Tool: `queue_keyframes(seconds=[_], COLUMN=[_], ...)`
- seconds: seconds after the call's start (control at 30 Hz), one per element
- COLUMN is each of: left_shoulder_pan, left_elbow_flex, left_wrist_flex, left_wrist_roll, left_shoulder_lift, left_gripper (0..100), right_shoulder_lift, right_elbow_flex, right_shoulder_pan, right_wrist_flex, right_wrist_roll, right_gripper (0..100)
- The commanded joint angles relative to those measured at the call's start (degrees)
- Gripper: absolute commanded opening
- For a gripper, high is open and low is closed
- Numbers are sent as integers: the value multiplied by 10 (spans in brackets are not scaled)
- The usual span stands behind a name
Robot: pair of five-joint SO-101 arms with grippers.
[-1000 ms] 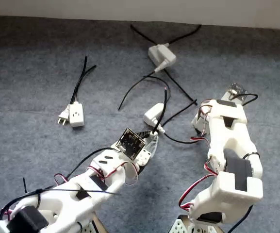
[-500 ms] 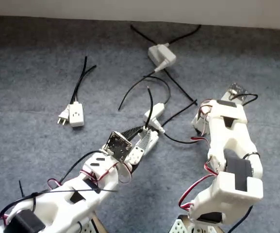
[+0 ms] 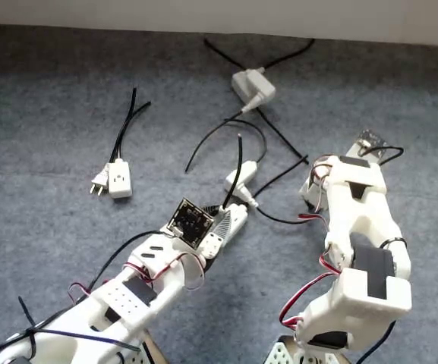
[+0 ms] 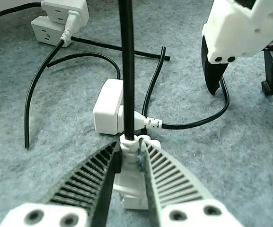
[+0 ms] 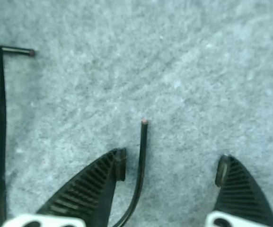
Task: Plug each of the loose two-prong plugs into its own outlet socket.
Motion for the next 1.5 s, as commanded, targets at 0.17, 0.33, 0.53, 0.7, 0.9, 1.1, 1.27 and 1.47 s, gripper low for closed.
queue_keyframes(seconds=[0.17,0.33,0.53,0.7,0.9,1.1,1.27,1.47], left_shoulder_pan=[15,19,18,17,18,19,19,18], left_elbow_flex=[-1,-5,-7,-7,-4,-3,-1,5], left_wrist_flex=[-15,-15,-15,-15,-35,-55,-52,-55], left_wrist_roll=[-1,26,40,42,42,42,40,40], left_shoulder_lift=[-13,-13,-13,-13,-12,-12,-11,-11], left_gripper=[5,5,5,5,5,5,5,5], right_shoulder_lift=[-3,-3,-3,-3,-3,-3,-3,-3], right_elbow_flex=[0,0,0,0,1,0,0,0], right_shoulder_pan=[-4,-5,-6,-6,-6,-6,-6,-6], right_wrist_flex=[-16,-16,-16,-16,-16,-16,-16,-16], right_wrist_roll=[10,10,10,10,10,10,10,10], right_gripper=[295,295,295,295,295,295,295,295])
